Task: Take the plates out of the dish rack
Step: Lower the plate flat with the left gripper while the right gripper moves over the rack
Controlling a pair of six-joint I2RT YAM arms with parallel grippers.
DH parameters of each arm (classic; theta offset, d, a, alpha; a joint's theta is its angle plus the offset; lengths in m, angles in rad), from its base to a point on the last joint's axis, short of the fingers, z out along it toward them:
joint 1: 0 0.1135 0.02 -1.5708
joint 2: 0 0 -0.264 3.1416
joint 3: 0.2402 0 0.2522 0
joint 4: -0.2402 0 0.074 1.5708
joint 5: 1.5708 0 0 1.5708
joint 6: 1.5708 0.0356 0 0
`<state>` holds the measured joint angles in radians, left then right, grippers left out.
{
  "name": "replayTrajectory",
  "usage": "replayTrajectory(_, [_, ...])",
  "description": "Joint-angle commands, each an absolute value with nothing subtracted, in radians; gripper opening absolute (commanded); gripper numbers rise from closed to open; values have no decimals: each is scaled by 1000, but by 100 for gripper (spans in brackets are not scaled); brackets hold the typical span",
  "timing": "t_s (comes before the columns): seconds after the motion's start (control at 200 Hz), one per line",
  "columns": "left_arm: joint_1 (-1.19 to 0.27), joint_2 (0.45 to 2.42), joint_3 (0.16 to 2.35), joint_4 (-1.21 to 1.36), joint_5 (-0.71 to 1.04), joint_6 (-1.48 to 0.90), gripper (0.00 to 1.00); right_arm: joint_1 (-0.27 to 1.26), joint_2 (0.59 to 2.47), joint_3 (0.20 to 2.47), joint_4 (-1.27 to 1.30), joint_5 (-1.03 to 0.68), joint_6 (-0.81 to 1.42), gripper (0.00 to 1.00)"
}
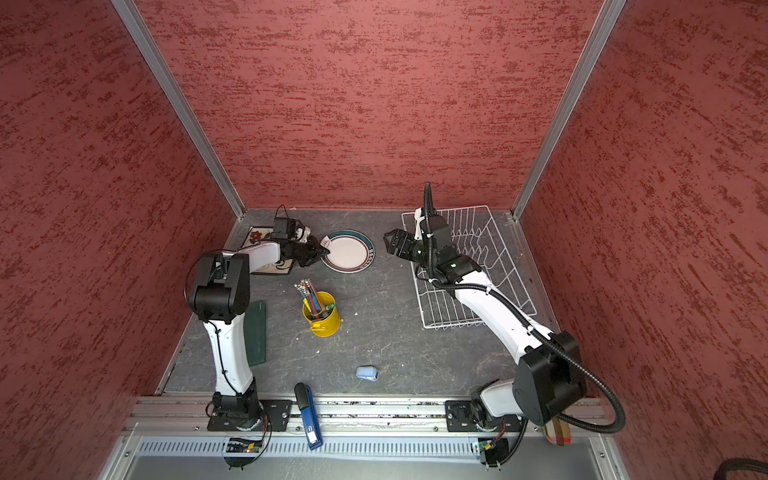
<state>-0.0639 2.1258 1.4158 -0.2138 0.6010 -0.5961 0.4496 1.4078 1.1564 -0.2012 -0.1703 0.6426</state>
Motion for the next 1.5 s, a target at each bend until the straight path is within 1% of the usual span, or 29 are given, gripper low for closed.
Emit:
replayTrajectory(0.0, [-67, 2128, 1442, -199, 608, -597, 23, 446, 1385, 1146, -209, -137, 630, 91])
replayTrajectory(0.07, [-67, 2127, 1442, -201, 609, -597, 26, 446, 1384, 1144, -211, -137, 629, 91])
replayTrajectory(0.13, [-67, 2125, 1442, -207, 602, -597, 35, 446, 1384, 1144, -210, -136, 629, 91])
replayTrajectory(0.23, [-67, 2121, 1441, -214, 595, -594, 43, 446, 1384, 1143, -212, -134, 627, 92])
replayTrajectory(0.296, [-66, 2123, 1447, -224, 595, -591, 52, 446, 1384, 1143, -212, -133, 627, 92])
replayTrajectory(0.471, [-66, 2123, 1462, -258, 583, -576, 61, 446, 1384, 1144, -218, -128, 626, 92])
replayTrajectory(0.561, [-67, 2116, 1461, -272, 554, -567, 70, 445, 1383, 1144, -222, -125, 626, 92])
replayTrajectory(0.606, [-67, 2113, 1461, -279, 544, -563, 73, 446, 1383, 1144, -224, -122, 626, 92])
replayTrajectory(0.807, [-58, 2120, 1467, -297, 552, -563, 78, 445, 1379, 1144, -233, -116, 624, 92])
replayTrajectory(0.952, [-59, 2098, 1460, -308, 538, -553, 80, 445, 1373, 1145, -244, -103, 617, 92])
replayTrajectory(1.177, [-58, 2036, 1459, -341, 505, -523, 81, 437, 1345, 1180, -325, -43, 524, 94])
replayTrajectory(1.283, [-56, 2009, 1455, -354, 502, -517, 82, 427, 1324, 1192, -370, 8, 481, 96])
replayTrajectory(1.493, [-54, 1930, 1439, -371, 496, -508, 85, 403, 1288, 1229, -490, 199, 351, 98])
